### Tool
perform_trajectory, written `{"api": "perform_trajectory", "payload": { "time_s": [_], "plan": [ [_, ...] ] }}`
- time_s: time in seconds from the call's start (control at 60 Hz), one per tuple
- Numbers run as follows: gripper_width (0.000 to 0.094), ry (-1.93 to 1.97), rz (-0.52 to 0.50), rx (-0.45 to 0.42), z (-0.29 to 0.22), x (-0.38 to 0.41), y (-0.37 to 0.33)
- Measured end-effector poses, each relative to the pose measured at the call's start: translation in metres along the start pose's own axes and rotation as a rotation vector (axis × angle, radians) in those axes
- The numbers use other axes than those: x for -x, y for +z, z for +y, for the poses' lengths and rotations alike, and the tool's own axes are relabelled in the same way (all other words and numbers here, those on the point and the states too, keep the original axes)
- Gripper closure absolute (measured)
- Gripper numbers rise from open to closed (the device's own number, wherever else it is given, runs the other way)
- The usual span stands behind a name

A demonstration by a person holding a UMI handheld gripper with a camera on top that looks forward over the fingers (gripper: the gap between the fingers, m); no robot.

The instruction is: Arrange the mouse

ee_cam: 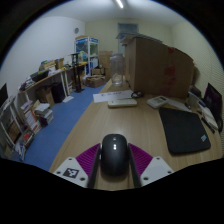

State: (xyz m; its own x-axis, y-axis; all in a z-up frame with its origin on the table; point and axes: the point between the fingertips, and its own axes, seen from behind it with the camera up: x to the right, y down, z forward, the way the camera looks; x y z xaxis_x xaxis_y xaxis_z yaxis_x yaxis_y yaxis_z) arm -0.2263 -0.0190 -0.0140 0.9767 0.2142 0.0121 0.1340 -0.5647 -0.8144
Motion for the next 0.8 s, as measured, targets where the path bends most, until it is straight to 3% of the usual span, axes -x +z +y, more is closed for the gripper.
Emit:
{"api": "perform_trajectory", "payload": {
  "time_s": [0.017, 0.1, 0.333, 0.467, 0.55, 0.633, 0.8],
  "plan": [
    [0.0415, 0.001, 0.009, -0.005, -0.002, -0.001, 0.002],
    [0.0450, 0.038, 0.049, -0.003, -0.003, -0.003, 0.007],
    [0.0578, 0.130, 0.117, 0.117, -0.001, -0.004, 0.004],
    [0.0595, 0.138, 0.130, 0.134, -0.010, -0.005, -0.008],
    [0.0596, 0.130, 0.114, 0.087, -0.046, -0.008, -0.029],
    [0.0593, 0.091, 0.116, -0.022, -0.108, -0.032, -0.048],
    [0.0595, 0.078, 0.191, -0.196, -0.196, -0.153, -0.065]
  ]
}}
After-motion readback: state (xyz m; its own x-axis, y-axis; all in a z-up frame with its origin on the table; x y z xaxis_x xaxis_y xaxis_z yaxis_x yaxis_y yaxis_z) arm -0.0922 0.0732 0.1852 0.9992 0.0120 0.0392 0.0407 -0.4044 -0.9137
